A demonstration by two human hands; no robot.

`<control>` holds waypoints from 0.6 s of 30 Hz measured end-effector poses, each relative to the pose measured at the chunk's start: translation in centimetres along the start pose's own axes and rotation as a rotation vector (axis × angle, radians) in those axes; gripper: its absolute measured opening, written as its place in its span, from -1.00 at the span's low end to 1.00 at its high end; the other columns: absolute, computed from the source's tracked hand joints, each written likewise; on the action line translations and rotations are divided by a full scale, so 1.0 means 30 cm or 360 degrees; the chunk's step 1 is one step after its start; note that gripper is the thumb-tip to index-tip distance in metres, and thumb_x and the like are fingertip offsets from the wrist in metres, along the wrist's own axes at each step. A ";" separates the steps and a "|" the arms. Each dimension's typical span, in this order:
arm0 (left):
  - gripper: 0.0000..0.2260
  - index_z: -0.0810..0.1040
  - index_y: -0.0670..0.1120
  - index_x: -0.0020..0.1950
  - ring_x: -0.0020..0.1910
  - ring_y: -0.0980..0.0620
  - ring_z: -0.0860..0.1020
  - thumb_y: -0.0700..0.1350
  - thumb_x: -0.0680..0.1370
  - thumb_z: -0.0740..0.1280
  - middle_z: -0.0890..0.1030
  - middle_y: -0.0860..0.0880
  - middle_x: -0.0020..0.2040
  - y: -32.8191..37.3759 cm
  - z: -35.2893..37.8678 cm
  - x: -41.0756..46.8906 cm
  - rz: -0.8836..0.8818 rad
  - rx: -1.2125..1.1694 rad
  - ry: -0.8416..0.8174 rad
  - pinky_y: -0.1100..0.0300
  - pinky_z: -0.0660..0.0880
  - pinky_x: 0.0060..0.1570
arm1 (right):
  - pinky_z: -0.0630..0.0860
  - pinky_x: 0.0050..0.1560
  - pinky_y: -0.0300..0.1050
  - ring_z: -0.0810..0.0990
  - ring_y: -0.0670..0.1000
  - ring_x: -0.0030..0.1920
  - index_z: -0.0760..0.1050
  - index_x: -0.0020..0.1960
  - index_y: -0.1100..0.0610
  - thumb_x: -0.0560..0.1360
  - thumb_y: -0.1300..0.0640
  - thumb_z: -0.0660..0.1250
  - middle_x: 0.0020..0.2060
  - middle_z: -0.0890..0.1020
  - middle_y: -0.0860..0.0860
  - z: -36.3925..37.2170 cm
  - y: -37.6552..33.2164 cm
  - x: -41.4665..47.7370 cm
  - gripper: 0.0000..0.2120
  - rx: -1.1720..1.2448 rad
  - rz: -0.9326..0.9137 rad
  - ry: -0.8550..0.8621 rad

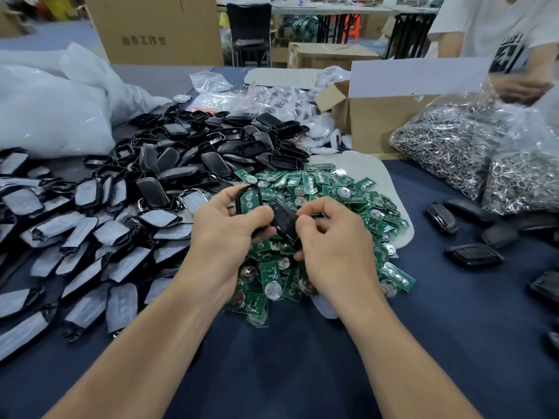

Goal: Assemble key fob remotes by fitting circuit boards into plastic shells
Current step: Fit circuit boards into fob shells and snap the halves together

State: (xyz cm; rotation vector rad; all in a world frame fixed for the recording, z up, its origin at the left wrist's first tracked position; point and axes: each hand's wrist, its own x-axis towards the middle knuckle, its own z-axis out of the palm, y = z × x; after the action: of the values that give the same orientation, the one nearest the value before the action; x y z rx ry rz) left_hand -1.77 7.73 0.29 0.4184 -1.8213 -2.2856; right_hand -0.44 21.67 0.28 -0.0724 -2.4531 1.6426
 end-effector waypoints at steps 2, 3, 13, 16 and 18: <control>-0.62 0.57 -0.21 0.30 -0.26 0.06 0.68 -0.38 0.50 0.49 0.69 -0.17 -0.02 0.003 -0.007 0.001 0.0026 0.0037 0.0048 0.25 0.63 -0.24 | 0.43 -0.41 -0.34 0.60 -0.16 -0.35 0.48 -0.09 -0.11 0.49 0.06 0.43 -0.29 0.67 -0.17 0.000 -0.005 -0.011 -0.86 -0.0164 -0.0171 -0.0002; -0.61 0.57 -0.21 0.30 -0.27 0.06 0.68 -0.38 0.50 0.50 0.66 -0.19 0.00 0.005 -0.009 0.003 0.0038 0.0053 0.0068 0.24 0.64 -0.24 | 0.45 -0.35 -0.31 0.59 -0.16 -0.29 0.45 -0.06 -0.12 0.45 0.03 0.46 -0.26 0.65 -0.17 0.000 -0.007 -0.015 -0.81 -0.0252 -0.0259 -0.0020; -0.87 0.66 -0.16 -0.07 -0.30 0.09 0.66 -0.37 0.52 0.46 0.71 -0.02 -0.26 -0.001 0.004 -0.013 -0.0005 0.0060 -0.0138 0.29 0.60 -0.26 | 0.49 -0.33 -0.29 0.59 -0.14 -0.29 0.46 -0.09 -0.10 0.38 0.14 0.48 -0.29 0.65 -0.16 0.007 0.006 -0.019 -0.75 -0.0338 -0.0392 -0.0010; -0.94 0.67 -0.20 -0.06 -0.31 0.08 0.66 -0.31 0.58 0.42 0.71 -0.07 -0.22 0.002 0.000 0.000 -0.0120 -0.0088 -0.0135 0.28 0.61 -0.29 | 0.43 -0.23 -0.53 0.62 -0.34 -0.15 0.56 -0.13 -0.09 0.33 0.14 0.53 -0.19 0.66 -0.37 0.002 0.005 -0.011 -0.78 -0.0062 -0.0200 -0.0026; -0.92 0.64 -0.23 -0.01 -0.29 0.05 0.69 -0.27 0.63 0.35 0.72 -0.11 -0.21 0.009 -0.005 0.005 -0.0271 -0.0219 -0.0174 0.25 0.62 -0.31 | 0.49 -0.24 -0.48 0.67 -0.30 -0.20 0.61 -0.13 -0.07 0.31 0.17 0.55 -0.23 0.71 -0.30 -0.005 0.005 0.003 -0.78 0.0144 -0.0019 -0.0046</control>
State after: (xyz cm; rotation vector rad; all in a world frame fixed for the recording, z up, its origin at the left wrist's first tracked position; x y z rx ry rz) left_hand -1.87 7.48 0.51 0.4504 -1.7221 -2.5778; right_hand -0.51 21.88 0.22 -0.0217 -2.3914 1.7587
